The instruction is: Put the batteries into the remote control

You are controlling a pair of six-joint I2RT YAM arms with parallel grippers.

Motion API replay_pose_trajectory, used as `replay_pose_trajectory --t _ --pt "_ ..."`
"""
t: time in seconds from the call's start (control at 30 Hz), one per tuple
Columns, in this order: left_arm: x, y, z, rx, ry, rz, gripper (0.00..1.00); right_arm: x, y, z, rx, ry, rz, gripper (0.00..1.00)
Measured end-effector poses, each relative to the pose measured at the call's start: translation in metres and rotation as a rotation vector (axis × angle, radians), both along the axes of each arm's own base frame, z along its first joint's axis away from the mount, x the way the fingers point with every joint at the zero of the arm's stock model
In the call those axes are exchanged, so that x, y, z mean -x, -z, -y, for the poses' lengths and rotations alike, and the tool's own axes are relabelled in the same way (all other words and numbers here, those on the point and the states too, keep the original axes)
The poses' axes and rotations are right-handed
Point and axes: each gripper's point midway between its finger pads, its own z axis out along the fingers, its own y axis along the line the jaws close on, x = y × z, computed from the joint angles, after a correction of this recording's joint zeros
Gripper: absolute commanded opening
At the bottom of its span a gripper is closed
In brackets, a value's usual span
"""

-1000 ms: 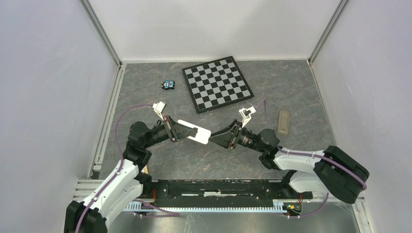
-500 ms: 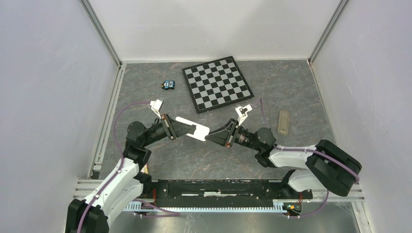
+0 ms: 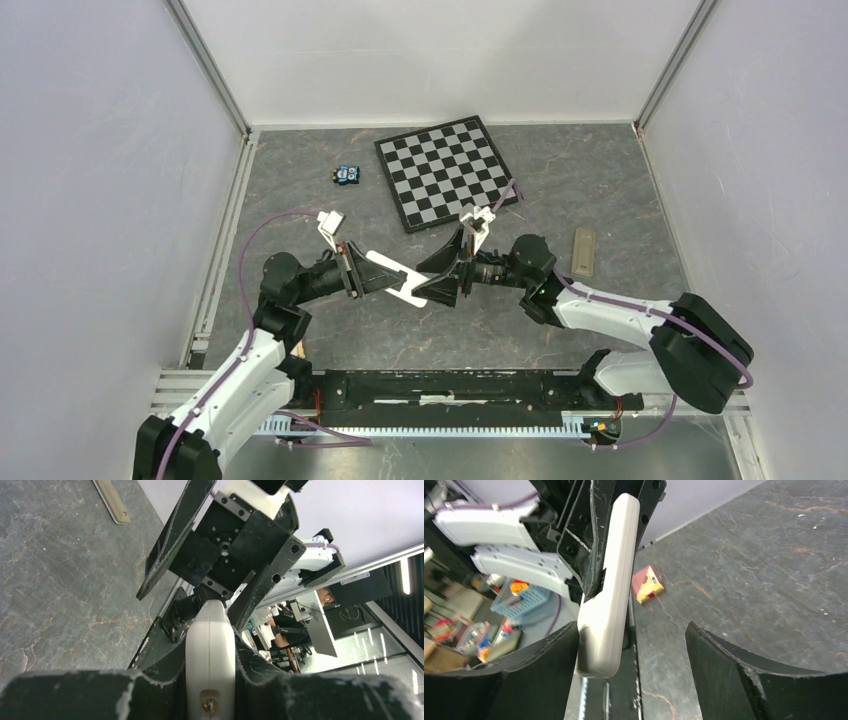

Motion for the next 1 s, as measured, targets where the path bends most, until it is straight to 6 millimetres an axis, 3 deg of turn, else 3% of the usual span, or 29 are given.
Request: replay_pose_trajectory --t 0.17,0.3,0.37,0.47,0.53,0.6,0.7,0.9,1.0 --pt "0.008 0.003 0.000 -0.026 0.032 0.025 0.02 0.005 0.002 -0.003 0.110 -0.084 0.115 0.74" --pt "0.013 -0.001 -0.001 -0.029 0.047 0.070 0.06 0.014 -0.002 -0.010 0.148 -0.198 0.146 0.55" --pt "0.015 -0.002 -0.003 -0.033 0.046 0.106 0.11 0.019 -0.002 -0.013 0.153 -0.256 0.140 0.37" --pt "0.015 -0.002 -0.004 -0.042 0.041 0.135 0.24 0.027 -0.003 -0.016 0.157 -0.325 0.111 0.13" --pt "0.016 -0.004 -0.006 -0.052 0.032 0.198 0.46 0.026 -0.001 -0.016 0.170 -0.325 0.050 0.01" --pt "0.015 -0.004 -0.006 -0.059 0.021 0.214 0.75 0.024 0.001 -0.017 0.177 -0.317 0.022 0.00" --pt "0.017 -0.011 -0.007 -0.066 0.012 0.214 0.99 0.016 0.008 -0.017 0.202 -0.268 0.025 0.00" --pt "-0.011 -0.015 -0.024 -0.167 -0.221 0.196 1.00 -0.015 0.006 0.000 0.282 -0.023 0.111 0.00" --pt "-0.029 -0.008 -0.044 -0.252 -0.393 0.157 1.00 -0.062 0.012 0.032 0.403 0.279 0.164 0.00"
